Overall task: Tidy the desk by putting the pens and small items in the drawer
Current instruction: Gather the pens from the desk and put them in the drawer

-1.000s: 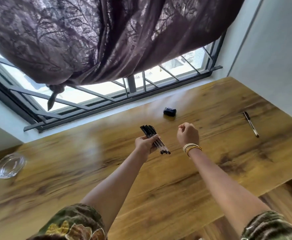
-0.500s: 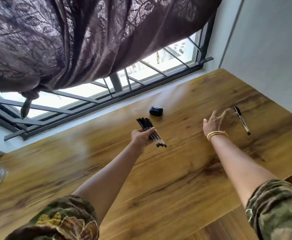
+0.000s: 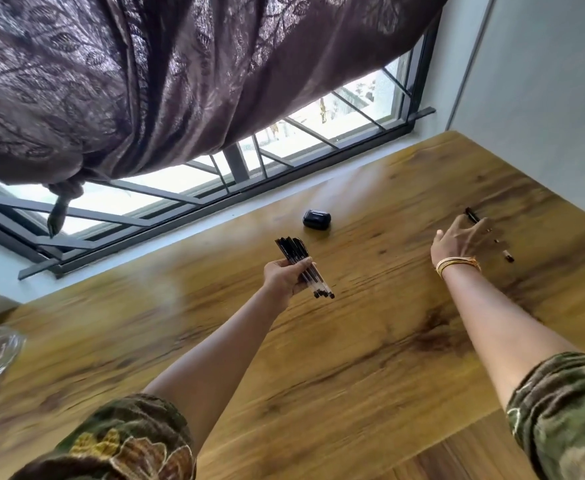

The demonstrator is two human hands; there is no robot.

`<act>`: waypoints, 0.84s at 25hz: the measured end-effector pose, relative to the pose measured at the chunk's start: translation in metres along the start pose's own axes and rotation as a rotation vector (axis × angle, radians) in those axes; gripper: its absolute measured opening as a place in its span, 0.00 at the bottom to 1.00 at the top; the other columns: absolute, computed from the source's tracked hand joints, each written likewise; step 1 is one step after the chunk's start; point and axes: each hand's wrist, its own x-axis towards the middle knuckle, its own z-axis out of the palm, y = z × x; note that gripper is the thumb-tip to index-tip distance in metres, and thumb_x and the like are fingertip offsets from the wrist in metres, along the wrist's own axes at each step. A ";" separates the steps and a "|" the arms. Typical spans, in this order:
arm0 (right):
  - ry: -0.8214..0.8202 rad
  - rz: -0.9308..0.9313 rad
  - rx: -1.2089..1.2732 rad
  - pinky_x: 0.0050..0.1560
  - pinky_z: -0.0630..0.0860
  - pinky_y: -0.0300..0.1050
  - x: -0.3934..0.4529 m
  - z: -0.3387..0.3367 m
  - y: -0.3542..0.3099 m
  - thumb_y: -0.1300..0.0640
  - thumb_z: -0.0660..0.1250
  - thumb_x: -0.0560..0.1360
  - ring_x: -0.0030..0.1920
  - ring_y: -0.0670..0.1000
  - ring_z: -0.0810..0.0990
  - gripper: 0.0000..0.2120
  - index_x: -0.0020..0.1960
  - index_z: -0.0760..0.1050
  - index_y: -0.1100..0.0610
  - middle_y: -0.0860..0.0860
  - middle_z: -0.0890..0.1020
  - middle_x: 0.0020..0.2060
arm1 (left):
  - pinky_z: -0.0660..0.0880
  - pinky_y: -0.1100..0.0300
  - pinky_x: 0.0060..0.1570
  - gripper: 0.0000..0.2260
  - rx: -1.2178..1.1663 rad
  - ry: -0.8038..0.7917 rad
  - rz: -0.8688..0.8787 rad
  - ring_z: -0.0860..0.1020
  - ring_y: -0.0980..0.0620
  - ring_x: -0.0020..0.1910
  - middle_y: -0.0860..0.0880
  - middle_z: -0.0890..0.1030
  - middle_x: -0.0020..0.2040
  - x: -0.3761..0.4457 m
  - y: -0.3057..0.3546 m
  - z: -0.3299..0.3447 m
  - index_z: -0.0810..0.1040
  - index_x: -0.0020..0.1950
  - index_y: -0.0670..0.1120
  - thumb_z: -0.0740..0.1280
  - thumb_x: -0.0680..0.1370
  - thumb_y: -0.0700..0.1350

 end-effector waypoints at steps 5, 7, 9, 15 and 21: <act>0.074 0.007 -0.132 0.63 0.65 0.65 0.002 -0.002 0.006 0.66 0.56 0.76 0.63 0.70 0.67 0.19 0.66 0.63 0.72 0.69 0.70 0.63 | 0.83 0.51 0.44 0.13 0.007 -0.021 0.015 0.84 0.45 0.44 0.36 0.83 0.51 -0.001 -0.005 0.002 0.77 0.55 0.35 0.73 0.73 0.37; 0.108 -0.113 -0.069 0.59 0.70 0.64 -0.016 0.002 -0.006 0.69 0.55 0.76 0.59 0.69 0.70 0.15 0.61 0.68 0.73 0.69 0.73 0.58 | 0.83 0.52 0.44 0.13 0.004 -0.027 0.014 0.84 0.45 0.44 0.36 0.83 0.51 -0.003 -0.007 0.004 0.77 0.55 0.35 0.73 0.73 0.37; 0.070 -0.214 -0.048 0.58 0.72 0.59 -0.044 -0.001 -0.027 0.69 0.60 0.73 0.55 0.67 0.73 0.13 0.57 0.73 0.70 0.68 0.75 0.54 | 0.82 0.51 0.45 0.13 0.002 -0.027 0.015 0.84 0.45 0.45 0.36 0.83 0.51 -0.005 -0.006 0.003 0.77 0.56 0.35 0.73 0.73 0.37; -0.316 -0.192 0.573 0.45 0.77 0.36 -0.168 -0.019 -0.106 0.67 0.67 0.70 0.48 0.55 0.83 0.13 0.52 0.83 0.61 0.57 0.85 0.48 | 0.83 0.51 0.41 0.14 -0.020 -0.041 -0.012 0.84 0.46 0.39 0.38 0.84 0.47 -0.020 -0.008 -0.013 0.77 0.56 0.34 0.73 0.73 0.36; -0.504 -0.236 0.743 0.50 0.82 0.46 -0.241 -0.016 -0.138 0.62 0.71 0.71 0.45 0.49 0.84 0.09 0.51 0.83 0.58 0.53 0.86 0.46 | 0.80 0.56 0.30 0.07 -0.135 0.014 -0.036 0.83 0.47 0.35 0.40 0.82 0.41 -0.037 -0.018 -0.059 0.78 0.50 0.36 0.71 0.74 0.36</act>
